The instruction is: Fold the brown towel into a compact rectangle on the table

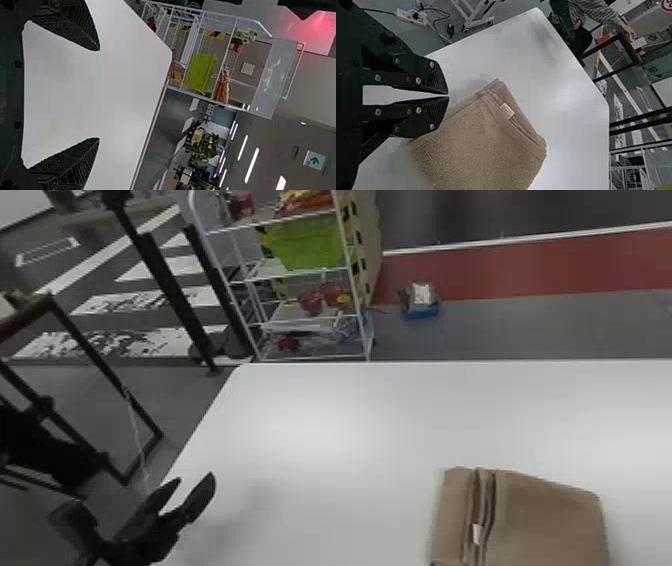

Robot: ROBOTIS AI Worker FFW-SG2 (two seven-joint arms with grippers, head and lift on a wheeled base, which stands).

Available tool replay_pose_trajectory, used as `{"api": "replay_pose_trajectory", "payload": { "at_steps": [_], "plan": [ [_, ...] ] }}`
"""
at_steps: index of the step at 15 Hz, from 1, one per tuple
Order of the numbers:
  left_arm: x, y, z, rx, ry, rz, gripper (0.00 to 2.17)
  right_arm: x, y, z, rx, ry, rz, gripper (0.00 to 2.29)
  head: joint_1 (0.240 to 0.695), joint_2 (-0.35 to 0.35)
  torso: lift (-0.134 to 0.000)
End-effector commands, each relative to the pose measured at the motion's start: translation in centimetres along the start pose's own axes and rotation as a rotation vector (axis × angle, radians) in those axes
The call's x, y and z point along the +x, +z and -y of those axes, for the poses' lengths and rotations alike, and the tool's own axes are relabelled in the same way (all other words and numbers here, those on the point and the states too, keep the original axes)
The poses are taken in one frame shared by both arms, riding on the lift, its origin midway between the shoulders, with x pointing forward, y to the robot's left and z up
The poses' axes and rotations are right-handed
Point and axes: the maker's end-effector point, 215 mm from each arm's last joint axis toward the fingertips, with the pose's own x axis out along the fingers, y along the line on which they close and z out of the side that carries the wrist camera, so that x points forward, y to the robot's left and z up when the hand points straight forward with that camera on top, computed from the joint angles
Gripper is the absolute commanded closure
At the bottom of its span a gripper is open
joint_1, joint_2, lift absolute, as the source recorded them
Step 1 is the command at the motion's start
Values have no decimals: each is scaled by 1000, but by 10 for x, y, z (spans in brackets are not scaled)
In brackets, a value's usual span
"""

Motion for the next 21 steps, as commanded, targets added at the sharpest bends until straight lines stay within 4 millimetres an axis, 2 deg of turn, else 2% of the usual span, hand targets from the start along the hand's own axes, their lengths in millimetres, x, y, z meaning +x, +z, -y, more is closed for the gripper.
{"api": "replay_pose_trajectory", "payload": {
  "at_steps": [1,4,9,15,21],
  "plan": [
    [1,-1,2,-2,-1,-2,76,1,-12,4,-27,-26,-62,2263,695,350,-123],
    [1,-2,2,-2,-1,-6,76,-3,-17,14,-32,-65,-94,2263,695,350,-123],
    [1,-3,2,-1,-2,-8,76,3,-28,13,-57,-78,-152,2263,695,350,-123],
    [1,-4,2,-3,-3,-10,76,27,-43,20,-65,-76,-224,2263,695,350,-123],
    [0,-5,1,-3,-1,-9,76,25,-26,36,-71,-101,-204,2263,695,350,-123]
  ]
}}
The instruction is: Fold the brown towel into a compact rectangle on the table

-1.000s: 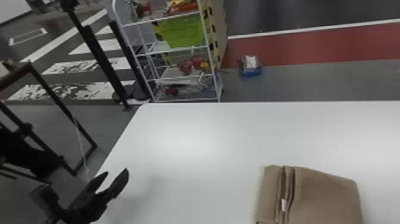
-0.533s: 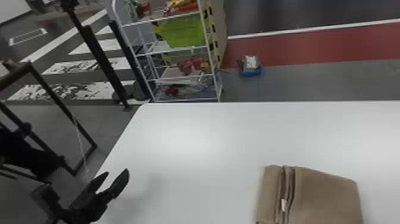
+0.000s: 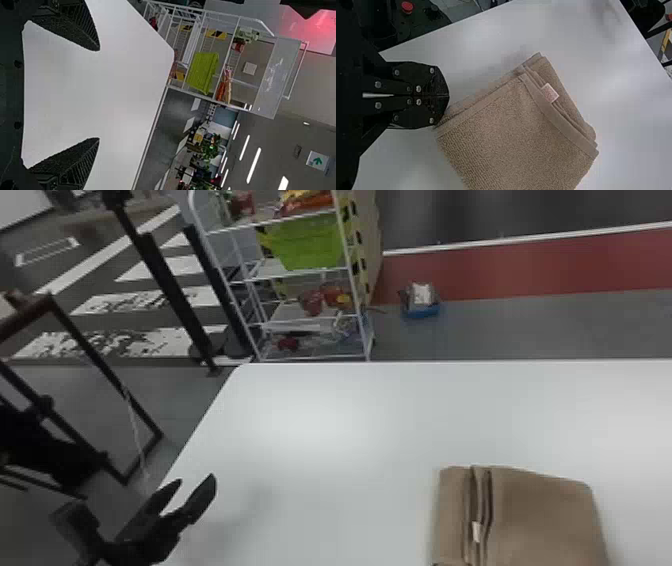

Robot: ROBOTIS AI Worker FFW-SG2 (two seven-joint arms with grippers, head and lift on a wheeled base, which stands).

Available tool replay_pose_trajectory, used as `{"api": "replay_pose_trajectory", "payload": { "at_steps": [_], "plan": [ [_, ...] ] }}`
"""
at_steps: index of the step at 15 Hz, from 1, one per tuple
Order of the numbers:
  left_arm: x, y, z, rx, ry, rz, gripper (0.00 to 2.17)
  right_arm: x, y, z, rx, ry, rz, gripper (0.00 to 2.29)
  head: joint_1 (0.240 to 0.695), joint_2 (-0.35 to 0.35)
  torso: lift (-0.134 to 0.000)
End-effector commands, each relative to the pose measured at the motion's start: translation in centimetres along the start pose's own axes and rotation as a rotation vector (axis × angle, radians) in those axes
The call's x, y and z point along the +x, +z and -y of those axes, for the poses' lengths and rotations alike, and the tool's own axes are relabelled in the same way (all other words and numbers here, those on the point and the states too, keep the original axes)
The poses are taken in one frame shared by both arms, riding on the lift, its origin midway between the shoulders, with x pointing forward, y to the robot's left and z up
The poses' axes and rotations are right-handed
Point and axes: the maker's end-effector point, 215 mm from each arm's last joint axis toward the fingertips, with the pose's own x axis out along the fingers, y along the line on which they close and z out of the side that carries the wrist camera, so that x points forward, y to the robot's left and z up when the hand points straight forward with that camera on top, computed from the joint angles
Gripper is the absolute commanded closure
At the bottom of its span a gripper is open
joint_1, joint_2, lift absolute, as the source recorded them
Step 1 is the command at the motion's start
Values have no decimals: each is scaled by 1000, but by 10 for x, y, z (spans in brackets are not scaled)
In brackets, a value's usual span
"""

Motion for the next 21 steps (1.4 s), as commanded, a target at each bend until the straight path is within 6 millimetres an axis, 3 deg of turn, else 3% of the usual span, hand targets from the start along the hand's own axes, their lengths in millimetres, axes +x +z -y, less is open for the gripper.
{"api": "replay_pose_trajectory", "payload": {
  "at_steps": [1,6,11,13,16,21],
  "plan": [
    [0,-1,1,-2,-1,0,76,-3,6,11,12,-10,10,2263,695,350,-123],
    [-1,0,0,-3,1,2,76,3,14,45,61,-29,15,2263,695,350,-123],
    [-3,1,-3,-3,6,3,76,-3,47,75,104,-33,93,2263,695,350,-123],
    [-3,1,-3,-4,5,6,76,2,55,85,123,-27,103,2263,695,350,-123],
    [-4,0,-4,-5,7,4,76,15,62,114,152,-68,103,2263,695,350,-123],
    [-5,2,-6,-4,10,8,76,26,99,154,173,-119,164,2263,695,350,-123]
  ]
}}
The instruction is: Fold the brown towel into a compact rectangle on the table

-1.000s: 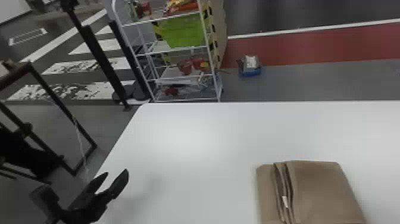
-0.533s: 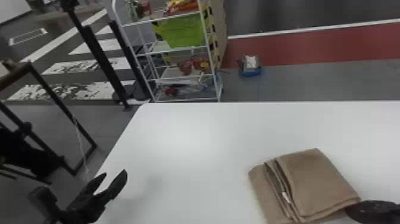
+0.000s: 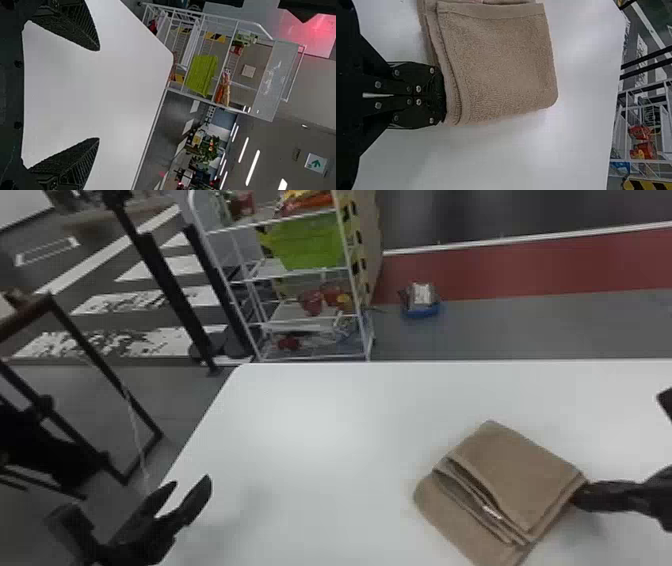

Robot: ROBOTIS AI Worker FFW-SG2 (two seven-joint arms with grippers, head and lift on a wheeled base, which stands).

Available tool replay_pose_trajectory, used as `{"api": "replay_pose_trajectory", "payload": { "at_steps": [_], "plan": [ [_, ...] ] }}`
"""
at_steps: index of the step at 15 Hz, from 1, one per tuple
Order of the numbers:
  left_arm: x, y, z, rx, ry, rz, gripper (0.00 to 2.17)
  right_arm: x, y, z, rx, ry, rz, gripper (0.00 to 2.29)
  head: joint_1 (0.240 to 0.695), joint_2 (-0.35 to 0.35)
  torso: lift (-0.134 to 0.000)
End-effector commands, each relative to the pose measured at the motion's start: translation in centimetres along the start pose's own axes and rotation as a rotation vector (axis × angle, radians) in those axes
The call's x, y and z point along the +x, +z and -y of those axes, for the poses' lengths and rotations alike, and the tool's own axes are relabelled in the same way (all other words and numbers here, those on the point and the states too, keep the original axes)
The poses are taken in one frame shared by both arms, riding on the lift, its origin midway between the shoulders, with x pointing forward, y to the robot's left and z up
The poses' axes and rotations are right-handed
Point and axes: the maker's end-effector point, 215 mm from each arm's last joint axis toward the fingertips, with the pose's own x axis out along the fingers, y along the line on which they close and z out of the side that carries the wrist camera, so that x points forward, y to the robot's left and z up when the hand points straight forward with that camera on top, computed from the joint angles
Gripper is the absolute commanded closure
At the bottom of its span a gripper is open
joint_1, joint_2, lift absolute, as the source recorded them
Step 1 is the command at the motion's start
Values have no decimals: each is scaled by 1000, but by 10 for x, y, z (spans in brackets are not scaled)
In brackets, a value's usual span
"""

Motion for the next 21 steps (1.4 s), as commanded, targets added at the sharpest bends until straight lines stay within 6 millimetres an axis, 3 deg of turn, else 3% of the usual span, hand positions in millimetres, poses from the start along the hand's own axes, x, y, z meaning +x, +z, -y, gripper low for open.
{"api": "replay_pose_trajectory", "payload": {
  "at_steps": [1,5,13,18,21],
  "plan": [
    [0,1,1,0,-2,2,76,5,25,3,8,7,45,2263,695,350,-123],
    [22,5,23,-1,-44,12,76,4,41,14,18,-33,68,2263,695,350,-123],
    [34,16,49,16,-61,19,76,32,86,32,-3,-85,91,2263,695,350,-123],
    [45,17,87,61,-76,22,76,54,122,26,-106,-81,158,2263,695,350,-123],
    [49,5,112,58,-108,14,76,61,142,26,-167,-77,188,2263,695,350,-123]
  ]
}}
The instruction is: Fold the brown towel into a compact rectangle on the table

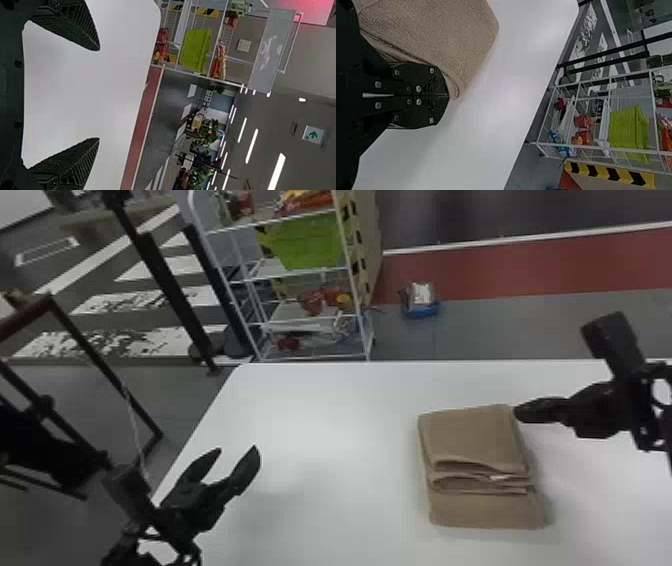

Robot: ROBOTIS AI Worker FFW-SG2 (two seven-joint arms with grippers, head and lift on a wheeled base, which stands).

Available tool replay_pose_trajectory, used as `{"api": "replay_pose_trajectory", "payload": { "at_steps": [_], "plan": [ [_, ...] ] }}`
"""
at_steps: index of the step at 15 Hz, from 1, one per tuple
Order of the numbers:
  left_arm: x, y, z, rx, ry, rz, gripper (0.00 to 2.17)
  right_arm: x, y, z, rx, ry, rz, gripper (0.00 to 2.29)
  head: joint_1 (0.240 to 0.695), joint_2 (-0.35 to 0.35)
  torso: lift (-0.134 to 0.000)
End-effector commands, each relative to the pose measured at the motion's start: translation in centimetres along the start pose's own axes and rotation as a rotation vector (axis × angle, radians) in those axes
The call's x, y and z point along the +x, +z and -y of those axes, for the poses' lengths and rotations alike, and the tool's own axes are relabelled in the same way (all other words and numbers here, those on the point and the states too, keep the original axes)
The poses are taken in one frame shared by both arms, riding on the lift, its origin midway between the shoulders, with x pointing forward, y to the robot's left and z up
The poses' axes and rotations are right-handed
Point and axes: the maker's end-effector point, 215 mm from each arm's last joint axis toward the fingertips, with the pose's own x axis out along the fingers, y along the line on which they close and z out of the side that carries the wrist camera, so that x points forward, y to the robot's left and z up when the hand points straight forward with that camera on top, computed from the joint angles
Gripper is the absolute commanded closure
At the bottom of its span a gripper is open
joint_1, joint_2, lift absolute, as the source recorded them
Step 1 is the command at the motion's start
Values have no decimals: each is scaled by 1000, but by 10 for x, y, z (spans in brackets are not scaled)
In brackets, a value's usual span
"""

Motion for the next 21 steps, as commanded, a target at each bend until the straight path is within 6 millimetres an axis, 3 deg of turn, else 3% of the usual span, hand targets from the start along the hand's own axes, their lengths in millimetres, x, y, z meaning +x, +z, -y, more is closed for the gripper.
{"api": "replay_pose_trajectory", "payload": {
  "at_steps": [1,4,6,7,9,10,13,15,17,21],
  "plan": [
    [4,-7,18,-7,-30,-3,76,8,10,-1,-27,12,11,2263,695,350,-123],
    [4,-9,22,-11,-38,-5,76,10,-5,-8,-59,18,-30,2172,695,337,-123],
    [2,-8,22,-10,-40,-4,76,-4,-27,3,-100,-10,-88,2051,695,337,-123],
    [1,-7,21,-12,-39,-1,76,-19,-41,17,-136,-66,-123,1733,695,335,-123],
    [1,-6,20,-12,-37,0,76,-54,-48,35,-205,-140,-133,471,695,317,-123],
    [1,-6,20,-12,-38,0,76,-72,-44,36,-253,-162,-129,93,695,285,-123],
    [1,-7,24,-14,-50,-2,76,-86,-41,-11,-505,-116,-155,70,695,257,-123],
    [0,-11,25,-14,-53,-10,80,-83,-51,-43,-589,-50,-190,87,695,273,-123],
    [-2,-13,25,-14,-52,-14,80,-83,-48,-65,-608,-10,-186,90,695,306,-123],
    [-4,-14,27,-12,-55,-17,80,-69,-44,-82,-653,38,-205,130,695,350,-123]
  ]
}}
